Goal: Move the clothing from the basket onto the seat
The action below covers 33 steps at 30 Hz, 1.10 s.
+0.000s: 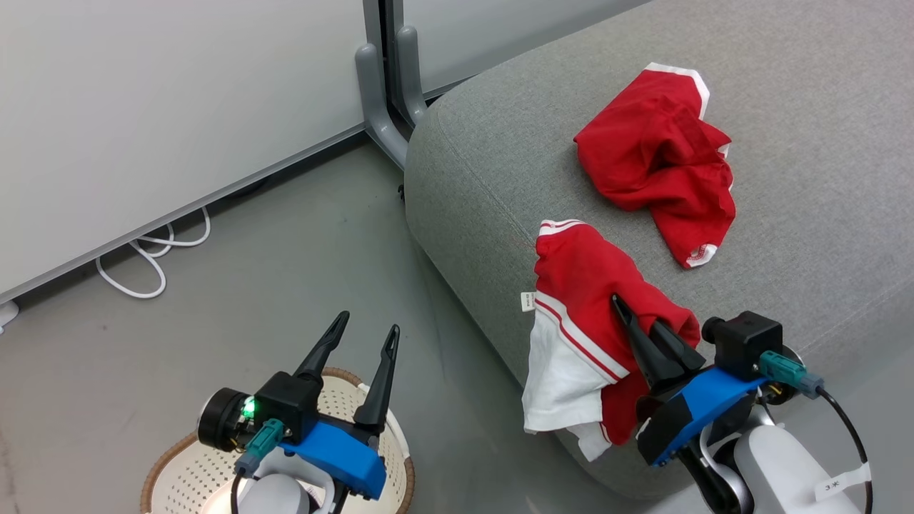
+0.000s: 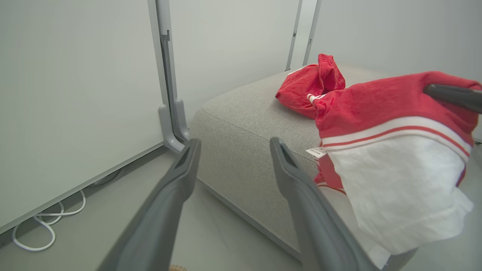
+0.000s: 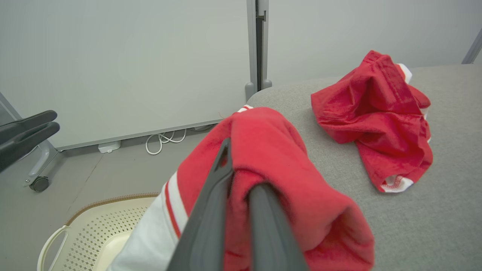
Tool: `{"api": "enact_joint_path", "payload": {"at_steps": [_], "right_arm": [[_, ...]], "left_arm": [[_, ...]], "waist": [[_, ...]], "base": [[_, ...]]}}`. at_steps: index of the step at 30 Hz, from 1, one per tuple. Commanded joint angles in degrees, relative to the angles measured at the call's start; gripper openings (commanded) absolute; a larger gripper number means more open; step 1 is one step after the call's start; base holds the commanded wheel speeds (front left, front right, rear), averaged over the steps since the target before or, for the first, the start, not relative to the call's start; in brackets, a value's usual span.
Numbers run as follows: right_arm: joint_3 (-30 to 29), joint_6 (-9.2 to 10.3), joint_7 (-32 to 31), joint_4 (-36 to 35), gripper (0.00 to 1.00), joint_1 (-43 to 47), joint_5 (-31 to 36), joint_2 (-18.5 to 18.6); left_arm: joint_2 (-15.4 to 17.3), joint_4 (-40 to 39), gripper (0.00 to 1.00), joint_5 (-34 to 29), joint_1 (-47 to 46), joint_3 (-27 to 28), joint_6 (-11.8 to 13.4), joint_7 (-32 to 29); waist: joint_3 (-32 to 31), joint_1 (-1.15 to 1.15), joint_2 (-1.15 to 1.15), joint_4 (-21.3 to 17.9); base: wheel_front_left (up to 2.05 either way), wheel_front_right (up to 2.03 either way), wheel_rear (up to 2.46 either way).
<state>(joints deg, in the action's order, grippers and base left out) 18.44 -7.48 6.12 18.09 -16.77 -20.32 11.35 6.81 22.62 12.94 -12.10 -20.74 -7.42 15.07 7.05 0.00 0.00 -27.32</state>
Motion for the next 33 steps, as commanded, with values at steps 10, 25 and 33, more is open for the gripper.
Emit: {"api": "enact_joint_path", "payload": {"at_steps": [10,25,33], "right_arm": [[-0.53,-0.02,0.09,-0.09,0.00,-0.34,-0.29,0.32],[-6.81,-0.02,-6.17,-2.14,0.00,-14.29,-1.89,6.47],[-15.50,-0.02,-7.73,-3.13,0.00,-24.71,-2.85,12.49]], "left_arm": [[0.20,0.01,1.00,0.14,-0.95,-0.08,-0.08,0.15],[1.99,-1.53,1.00,-0.98,-3.72,-0.69,-0.07,0.15],[3.88,-2.84,1.00,-1.74,-8.58,-2.03,-0.07,0.15]], "waist": [[0.14,0.00,0.00,0.56],[5.78,0.00,0.00,0.94],[12.99,0.00,0.00,3.27]], "base": [[0.00,0.00,0.00],[0.00,0.00,0.00],[0.00,0.00,0.00]]}}
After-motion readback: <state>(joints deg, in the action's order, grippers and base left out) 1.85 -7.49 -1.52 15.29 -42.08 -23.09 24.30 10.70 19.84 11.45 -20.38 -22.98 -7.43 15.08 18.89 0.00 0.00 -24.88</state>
